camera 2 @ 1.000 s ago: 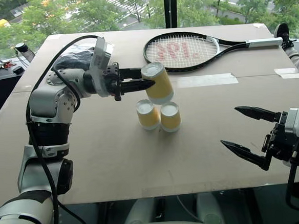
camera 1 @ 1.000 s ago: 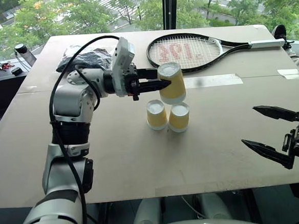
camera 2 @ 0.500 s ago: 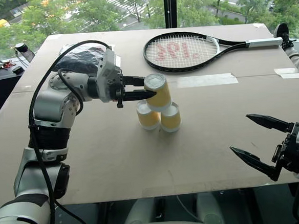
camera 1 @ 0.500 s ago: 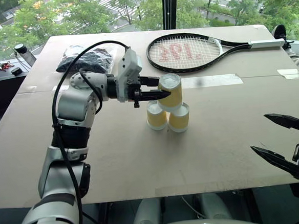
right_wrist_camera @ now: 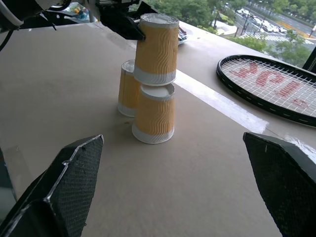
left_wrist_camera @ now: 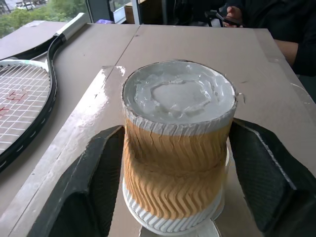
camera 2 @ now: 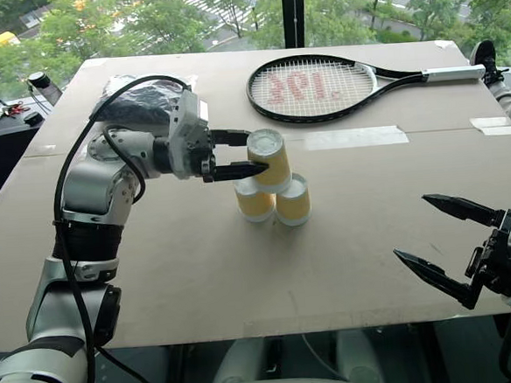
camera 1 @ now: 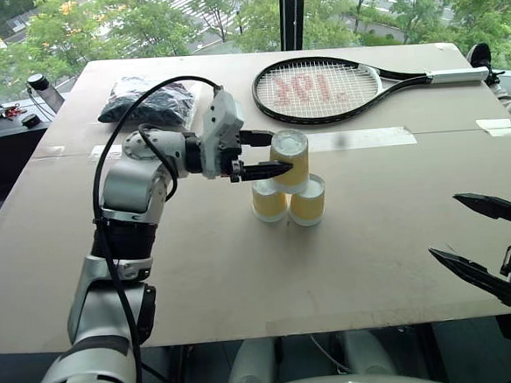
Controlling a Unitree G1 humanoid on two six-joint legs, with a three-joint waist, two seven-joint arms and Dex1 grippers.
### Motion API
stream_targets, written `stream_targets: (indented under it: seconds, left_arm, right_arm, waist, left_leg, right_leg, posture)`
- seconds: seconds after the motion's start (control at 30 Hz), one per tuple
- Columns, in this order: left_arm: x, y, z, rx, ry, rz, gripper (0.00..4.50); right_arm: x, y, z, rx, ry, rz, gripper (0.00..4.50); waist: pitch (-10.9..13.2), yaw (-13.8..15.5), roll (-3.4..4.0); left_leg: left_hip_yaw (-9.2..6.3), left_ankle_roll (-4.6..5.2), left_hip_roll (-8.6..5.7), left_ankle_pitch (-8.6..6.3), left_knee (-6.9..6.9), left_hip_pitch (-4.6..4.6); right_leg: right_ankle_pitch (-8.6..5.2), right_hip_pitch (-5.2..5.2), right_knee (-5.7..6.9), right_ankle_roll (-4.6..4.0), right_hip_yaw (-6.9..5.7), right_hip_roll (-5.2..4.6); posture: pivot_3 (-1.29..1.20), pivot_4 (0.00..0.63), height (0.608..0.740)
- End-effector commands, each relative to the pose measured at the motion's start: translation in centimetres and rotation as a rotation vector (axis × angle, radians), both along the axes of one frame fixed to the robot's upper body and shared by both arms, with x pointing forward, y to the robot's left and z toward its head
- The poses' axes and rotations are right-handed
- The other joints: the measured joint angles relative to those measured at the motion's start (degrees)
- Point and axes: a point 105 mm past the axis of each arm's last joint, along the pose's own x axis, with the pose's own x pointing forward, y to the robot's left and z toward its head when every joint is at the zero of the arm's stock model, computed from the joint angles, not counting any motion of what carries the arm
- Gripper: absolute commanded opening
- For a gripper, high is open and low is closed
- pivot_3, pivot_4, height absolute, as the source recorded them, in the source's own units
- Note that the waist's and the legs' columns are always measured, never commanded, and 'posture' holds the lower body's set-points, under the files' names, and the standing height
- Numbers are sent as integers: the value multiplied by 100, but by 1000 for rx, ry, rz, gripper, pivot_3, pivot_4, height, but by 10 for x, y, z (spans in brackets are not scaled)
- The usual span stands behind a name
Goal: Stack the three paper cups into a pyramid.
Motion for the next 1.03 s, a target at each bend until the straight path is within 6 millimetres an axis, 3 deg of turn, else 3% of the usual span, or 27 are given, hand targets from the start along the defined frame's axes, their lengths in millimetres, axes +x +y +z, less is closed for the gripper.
stream_targets:
  seconds: [0.03,0.13,0.3,0.47,0.57,0.87,1.03]
  left_arm:
    - [-4,2,10,-43,-33,5,4467]
    - [-6,7,15,-56,-26,22,4467]
    - [-22,33,16,-66,26,63,4467]
    - [-48,59,8,-134,119,156,4467]
    - [-61,73,-8,-167,151,229,4467]
    - [-105,118,-83,-142,272,514,4467]
    - [-119,125,-96,-139,281,591,4467]
  right_arm:
    - [-2,2,6,-25,-32,16,4500]
    - [-2,2,7,-27,-32,18,4500]
    - [0,0,5,-30,-28,15,4500]
    - [7,-7,-5,-23,-15,-11,4500]
    - [11,-14,-14,-14,2,-42,4500]
    - [11,-38,-50,-4,89,-130,4500]
    - [13,-45,-58,-7,109,-136,4500]
  waist:
    - [0,-2,0]
    - [0,-5,0]
    - [-1,-29,3]
    - [-5,-23,7]
    - [-6,2,9]
    - [-19,48,22]
    - [-20,122,19]
  left_leg:
    - [0,0,0,0,0,0]
    - [-1,0,0,0,0,1]
    - [-2,-3,1,2,0,4]
    - [-2,2,3,-1,-3,8]
    - [-7,3,1,-2,0,6]
    - [12,6,2,-5,-23,32]
    - [17,9,3,-7,-57,95]
  right_leg:
    - [0,0,0,0,0,0]
    - [0,0,2,0,0,0]
    - [0,-1,3,0,5,0]
    - [0,-1,1,0,20,-2]
    - [0,1,0,0,30,-11]
    - [0,12,-9,-3,56,-41]
    - [-3,50,-17,-7,61,-48]
  posture:
    - [0,150,740]
    - [0,150,740]
    - [0,150,740]
    - [0,150,740]
    - [0,150,740]
    - [0,150,740]
    - [0,150,740]
